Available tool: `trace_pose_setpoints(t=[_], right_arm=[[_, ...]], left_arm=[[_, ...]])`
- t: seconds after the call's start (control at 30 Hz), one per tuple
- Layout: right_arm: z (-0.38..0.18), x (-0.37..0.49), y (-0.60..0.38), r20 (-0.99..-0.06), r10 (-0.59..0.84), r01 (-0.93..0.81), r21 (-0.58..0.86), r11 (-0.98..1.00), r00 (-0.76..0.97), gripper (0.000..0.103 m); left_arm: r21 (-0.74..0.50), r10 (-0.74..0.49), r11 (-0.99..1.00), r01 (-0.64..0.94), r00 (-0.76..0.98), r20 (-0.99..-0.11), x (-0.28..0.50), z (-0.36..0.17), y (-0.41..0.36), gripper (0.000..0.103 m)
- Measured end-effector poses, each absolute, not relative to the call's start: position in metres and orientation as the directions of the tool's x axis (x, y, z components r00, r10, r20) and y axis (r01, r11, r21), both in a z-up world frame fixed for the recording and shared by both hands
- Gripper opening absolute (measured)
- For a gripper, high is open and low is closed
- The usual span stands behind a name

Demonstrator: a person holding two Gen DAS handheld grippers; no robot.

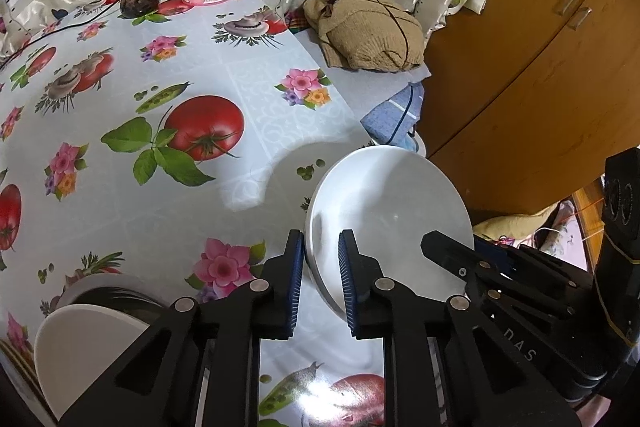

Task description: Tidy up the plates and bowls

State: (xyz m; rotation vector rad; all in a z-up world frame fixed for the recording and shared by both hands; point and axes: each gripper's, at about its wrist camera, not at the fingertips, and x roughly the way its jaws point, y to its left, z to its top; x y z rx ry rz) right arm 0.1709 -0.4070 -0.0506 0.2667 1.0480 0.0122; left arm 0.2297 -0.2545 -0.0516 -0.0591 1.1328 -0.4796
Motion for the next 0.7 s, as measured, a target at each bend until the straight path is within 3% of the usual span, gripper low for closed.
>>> trace_pose_setpoints(t=[0.7], right_arm=[[-0.007, 0.151, -0.393, -0.814, 0.127, 0.084, 0.211, 0.974, 0.567, 0.017]], left_arm=[[-0.269, -0.407, 0.898, 0.348, 0.426, -0.808, 0.207, -0.006, -0.238, 0.018]])
